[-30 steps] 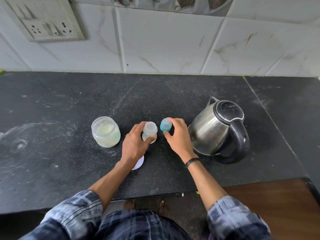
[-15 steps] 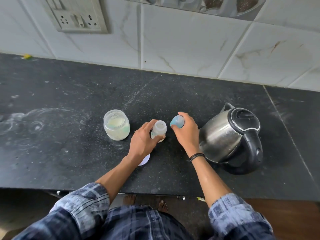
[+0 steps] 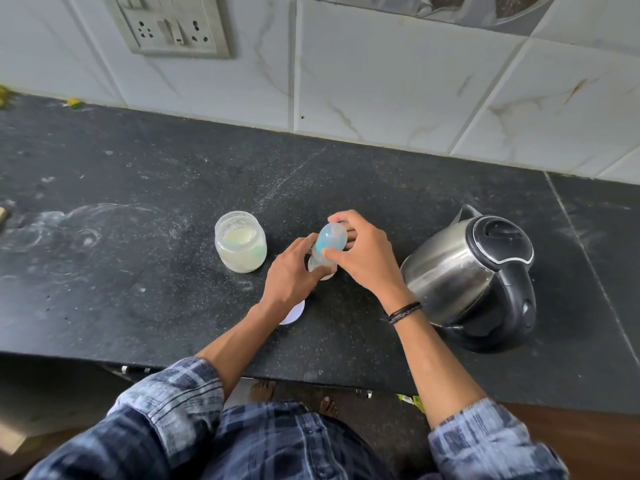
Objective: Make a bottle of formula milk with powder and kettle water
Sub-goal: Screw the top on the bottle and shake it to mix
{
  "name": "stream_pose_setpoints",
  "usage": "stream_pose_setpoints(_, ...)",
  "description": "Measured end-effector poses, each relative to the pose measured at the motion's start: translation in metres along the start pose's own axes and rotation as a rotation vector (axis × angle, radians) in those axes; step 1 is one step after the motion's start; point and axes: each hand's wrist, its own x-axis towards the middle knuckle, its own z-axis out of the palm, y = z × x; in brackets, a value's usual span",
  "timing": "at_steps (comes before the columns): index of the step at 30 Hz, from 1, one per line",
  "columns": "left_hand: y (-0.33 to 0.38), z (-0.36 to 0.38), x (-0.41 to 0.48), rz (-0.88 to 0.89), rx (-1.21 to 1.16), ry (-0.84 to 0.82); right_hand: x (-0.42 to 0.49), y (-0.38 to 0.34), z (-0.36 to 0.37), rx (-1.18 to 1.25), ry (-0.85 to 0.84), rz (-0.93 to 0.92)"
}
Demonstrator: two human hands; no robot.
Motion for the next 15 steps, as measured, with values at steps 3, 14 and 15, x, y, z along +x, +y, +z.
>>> stream_pose_setpoints(3,0.003,-0.002,0.0,-0.011,-0.009,-0.008,0.001,0.001,0.006,-0.067,0.012,-0.021)
stream_pose_setpoints(14,0.004,-0.001,-0.001,-0.004,-0.018,0.014,-0.001,0.003,0.016,-0.191,0.086,-0.053)
stream_pose_setpoints(15,0.004,-0.001,-0.001,-0.003,-0.018,0.013,-0.001,0.003,0.015,-0.179,0.068,-0.057)
